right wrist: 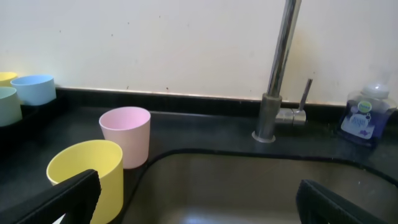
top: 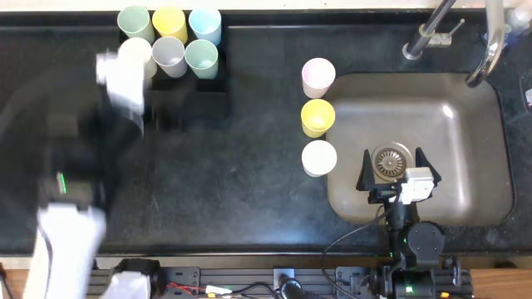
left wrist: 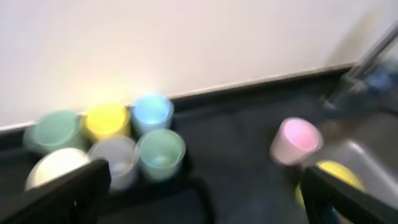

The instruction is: Store Cups

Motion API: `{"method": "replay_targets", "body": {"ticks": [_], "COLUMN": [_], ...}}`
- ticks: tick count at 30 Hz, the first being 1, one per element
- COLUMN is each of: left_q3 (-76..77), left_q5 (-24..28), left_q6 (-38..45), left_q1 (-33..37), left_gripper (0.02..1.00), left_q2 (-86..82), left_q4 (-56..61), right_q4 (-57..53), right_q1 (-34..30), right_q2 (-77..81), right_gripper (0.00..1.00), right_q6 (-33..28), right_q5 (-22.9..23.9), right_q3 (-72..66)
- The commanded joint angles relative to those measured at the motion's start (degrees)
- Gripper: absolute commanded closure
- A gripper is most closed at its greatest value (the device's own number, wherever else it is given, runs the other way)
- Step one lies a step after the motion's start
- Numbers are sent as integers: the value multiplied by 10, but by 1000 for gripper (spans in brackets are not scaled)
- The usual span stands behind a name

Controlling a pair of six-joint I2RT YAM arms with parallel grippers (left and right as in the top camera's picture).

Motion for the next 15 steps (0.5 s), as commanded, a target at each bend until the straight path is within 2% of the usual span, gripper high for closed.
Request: {"method": "replay_targets", "body": {"ticks": [1, 4, 7, 11, 15], "left_q3": [349, 553, 717, 807, 813], "left_q5": [87, 31, -16, -68, -102], "left_q6": [-84, -182, -244, -305, -344], "left_q1": [-49, -99, -158, -226, -273], "left_gripper": [20, 20, 20, 20, 20], "left_q2": [280, 429, 558, 661, 701], "left_q4": [-154, -266, -377, -455, -460], "right_q4": [3, 3, 3, 3, 3], "right_q1": [-4, -4, -4, -4, -4], "right_q2": [-5, -5, -5, -5, -5], "right_gripper": [5, 3, 5, 5, 5], "right_q6": [5, 5, 5, 5, 5], "right_q5": [-2, -2, -2, -2, -2], "right_q3": [-8, -8, -8, -8, -8]}}
